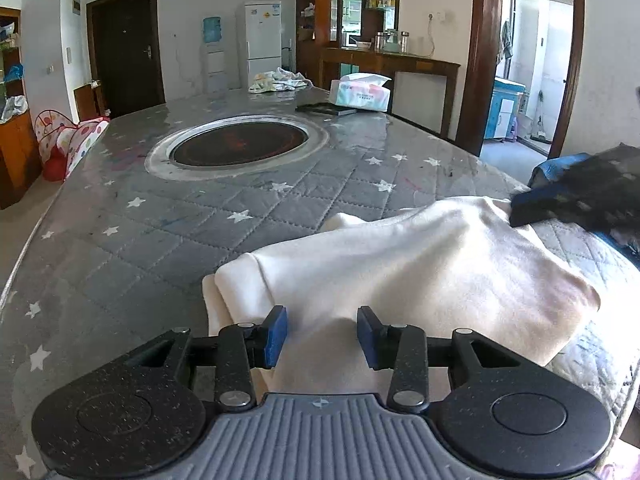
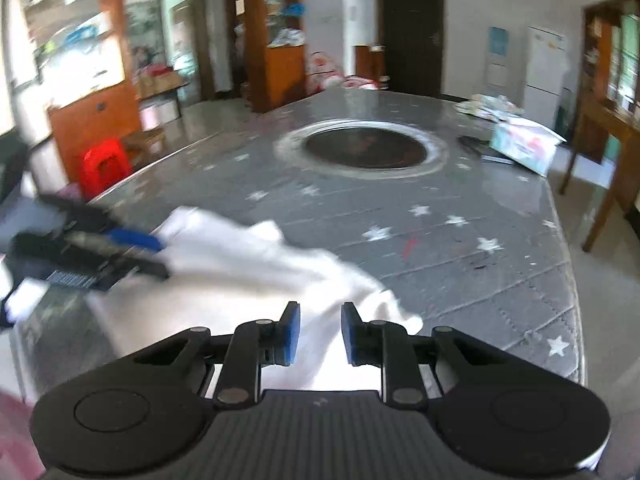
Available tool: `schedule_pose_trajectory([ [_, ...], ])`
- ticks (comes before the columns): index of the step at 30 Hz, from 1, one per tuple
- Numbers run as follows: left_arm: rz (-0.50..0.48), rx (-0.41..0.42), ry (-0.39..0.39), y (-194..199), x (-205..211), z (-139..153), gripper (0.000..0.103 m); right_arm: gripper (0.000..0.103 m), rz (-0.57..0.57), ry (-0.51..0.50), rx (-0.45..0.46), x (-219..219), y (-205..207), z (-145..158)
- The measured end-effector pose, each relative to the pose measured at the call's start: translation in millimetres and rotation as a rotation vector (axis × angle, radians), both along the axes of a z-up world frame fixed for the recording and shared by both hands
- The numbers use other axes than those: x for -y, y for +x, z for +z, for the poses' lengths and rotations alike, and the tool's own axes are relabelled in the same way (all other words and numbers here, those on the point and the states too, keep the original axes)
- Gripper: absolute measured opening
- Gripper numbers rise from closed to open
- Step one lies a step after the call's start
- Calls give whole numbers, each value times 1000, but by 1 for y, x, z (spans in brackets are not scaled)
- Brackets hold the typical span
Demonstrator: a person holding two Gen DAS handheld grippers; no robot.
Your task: Fold clothes
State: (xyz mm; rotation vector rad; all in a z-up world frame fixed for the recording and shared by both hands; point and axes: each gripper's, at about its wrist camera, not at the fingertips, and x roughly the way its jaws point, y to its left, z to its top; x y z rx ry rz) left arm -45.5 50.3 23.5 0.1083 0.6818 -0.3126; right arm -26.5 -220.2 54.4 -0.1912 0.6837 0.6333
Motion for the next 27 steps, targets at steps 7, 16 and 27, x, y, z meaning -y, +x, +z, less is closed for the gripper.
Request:
schedule_pose_trajectory([
  [7,16,21,21,-5,-4,-4,45,16,79,-109,-14,-2,-50,-14],
  [16,52,55,31,-27,-6,4,44,16,35,-57,31,3,-75,-9],
  [27,104,51,7,-56,-22,-7,46,16,-22,-59,39,-10,-82,-21],
])
